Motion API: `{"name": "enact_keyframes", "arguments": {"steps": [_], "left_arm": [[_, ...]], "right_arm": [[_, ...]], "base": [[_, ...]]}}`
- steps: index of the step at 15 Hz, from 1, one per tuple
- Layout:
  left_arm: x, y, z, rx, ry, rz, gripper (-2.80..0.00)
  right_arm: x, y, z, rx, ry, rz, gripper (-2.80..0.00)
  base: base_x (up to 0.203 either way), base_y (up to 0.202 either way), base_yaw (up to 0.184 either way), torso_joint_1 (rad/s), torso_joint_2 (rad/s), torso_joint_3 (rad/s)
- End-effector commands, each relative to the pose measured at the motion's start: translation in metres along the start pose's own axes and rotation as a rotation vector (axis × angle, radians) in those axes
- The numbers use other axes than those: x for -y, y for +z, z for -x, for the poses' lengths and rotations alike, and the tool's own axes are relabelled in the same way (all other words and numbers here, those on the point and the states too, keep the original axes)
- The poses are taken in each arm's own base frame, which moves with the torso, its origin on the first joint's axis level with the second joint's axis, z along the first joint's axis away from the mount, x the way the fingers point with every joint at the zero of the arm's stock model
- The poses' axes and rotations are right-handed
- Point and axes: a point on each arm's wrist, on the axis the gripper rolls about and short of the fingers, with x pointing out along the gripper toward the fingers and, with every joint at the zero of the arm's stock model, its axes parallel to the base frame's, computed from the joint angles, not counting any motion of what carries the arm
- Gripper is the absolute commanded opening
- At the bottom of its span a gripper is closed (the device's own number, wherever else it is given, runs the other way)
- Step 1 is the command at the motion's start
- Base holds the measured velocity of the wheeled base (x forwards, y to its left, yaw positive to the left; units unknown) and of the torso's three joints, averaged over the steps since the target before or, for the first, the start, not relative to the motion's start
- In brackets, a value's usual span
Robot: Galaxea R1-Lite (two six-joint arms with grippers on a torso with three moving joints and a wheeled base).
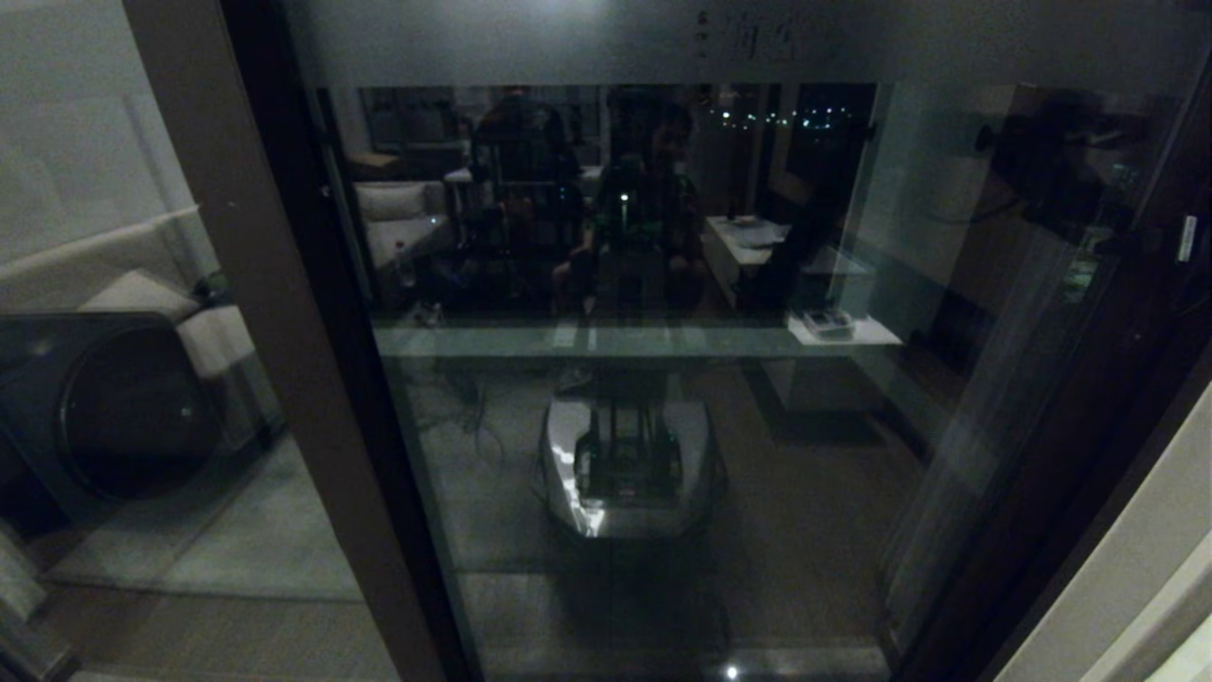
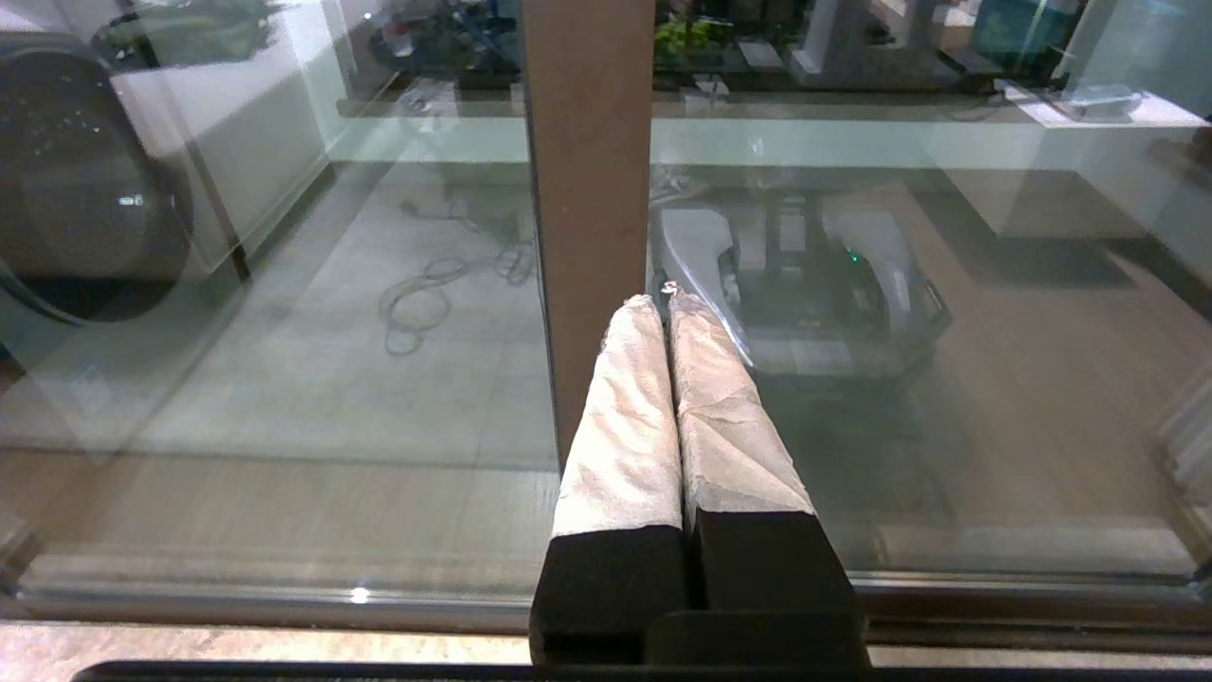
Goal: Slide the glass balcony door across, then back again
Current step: Open the slid door
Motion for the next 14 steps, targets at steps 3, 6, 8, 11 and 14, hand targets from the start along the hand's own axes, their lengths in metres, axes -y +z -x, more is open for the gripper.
{"name": "enact_keyframes", "arguments": {"steps": [3,6,8,11,14], "left_arm": [[0.0,0.0,0.0,0.0,-0.001,0.0,-2.8],[0.0,0.0,0.0,0.0,-0.001,0.0,-2.8],[0.0,0.0,0.0,0.0,0.0,0.0,-2.8],[0.0,0.0,0.0,0.0,0.0,0.0,-2.8],[0.0,0.0,0.0,0.0,-0.001,0.0,-2.8]], "right_arm": [[0.001,-0.001,-0.005,-0.001,0.004,0.0,0.0],[-0.006,-0.002,-0.011,-0.004,0.023,0.005,0.0],[-0.009,0.0,-0.012,0.0,0.032,0.01,0.0],[-0.012,0.0,-0.012,0.0,0.039,0.008,0.0],[-0.015,0.001,-0.011,0.002,0.045,0.006,0.0]], "base": [[0.0,0.0,0.0,0.0,0.0,0.0],[0.0,0.0,0.0,0.0,0.0,0.0],[0.0,0.0,0.0,0.0,0.0,0.0],[0.0,0.0,0.0,0.0,0.0,0.0],[0.0,0.0,0.0,0.0,0.0,0.0]]}}
